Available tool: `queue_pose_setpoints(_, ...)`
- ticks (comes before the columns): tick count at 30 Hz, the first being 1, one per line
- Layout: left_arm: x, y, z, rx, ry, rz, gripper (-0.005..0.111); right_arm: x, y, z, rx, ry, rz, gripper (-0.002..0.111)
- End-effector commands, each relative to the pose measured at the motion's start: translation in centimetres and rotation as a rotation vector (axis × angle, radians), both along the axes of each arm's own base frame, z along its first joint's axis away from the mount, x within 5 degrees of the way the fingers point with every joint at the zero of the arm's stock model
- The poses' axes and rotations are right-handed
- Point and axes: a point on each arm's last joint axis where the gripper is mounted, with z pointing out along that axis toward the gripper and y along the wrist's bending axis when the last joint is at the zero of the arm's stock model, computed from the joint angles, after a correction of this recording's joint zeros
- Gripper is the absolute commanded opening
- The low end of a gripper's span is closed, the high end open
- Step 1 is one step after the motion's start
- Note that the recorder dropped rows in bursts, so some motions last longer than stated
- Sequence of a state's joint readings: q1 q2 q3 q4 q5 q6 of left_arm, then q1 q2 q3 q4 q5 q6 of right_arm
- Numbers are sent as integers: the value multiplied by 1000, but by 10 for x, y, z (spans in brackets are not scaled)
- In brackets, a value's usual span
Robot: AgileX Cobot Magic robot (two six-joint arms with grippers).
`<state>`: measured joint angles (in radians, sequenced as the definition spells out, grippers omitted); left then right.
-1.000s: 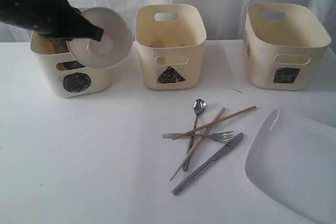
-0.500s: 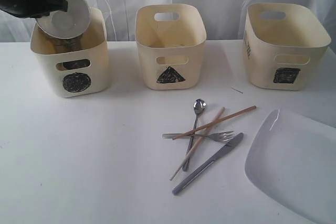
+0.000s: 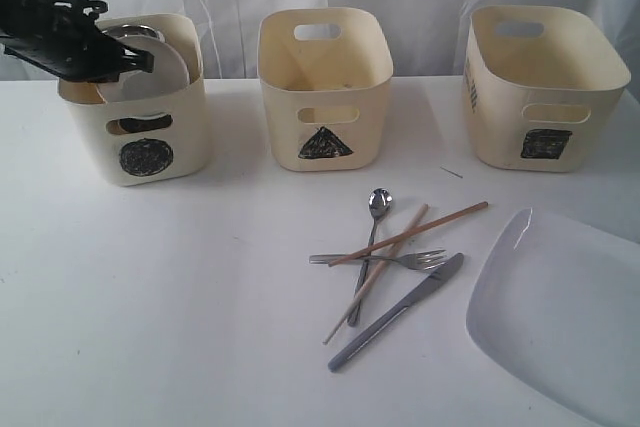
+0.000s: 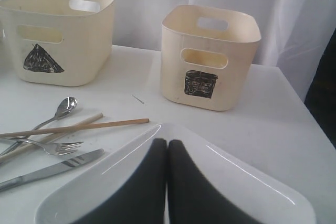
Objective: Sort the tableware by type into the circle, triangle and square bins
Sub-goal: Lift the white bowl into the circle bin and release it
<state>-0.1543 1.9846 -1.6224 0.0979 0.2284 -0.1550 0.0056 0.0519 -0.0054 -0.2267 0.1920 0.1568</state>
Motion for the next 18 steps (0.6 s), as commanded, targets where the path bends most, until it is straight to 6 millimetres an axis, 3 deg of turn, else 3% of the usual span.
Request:
queue_pose_setpoints(1,0,1,4,-20,-6,13,0,0,0,-1,-2,-6,-5,0)
queue_pose_setpoints(13,-1,0,5,-52,3,23,0,0,0,-1,-2,-6,-5,0)
queue_pose_setpoints(18,-5,0,15,-90,-5,49,0,0,0,-1,-2,-6,-5,0)
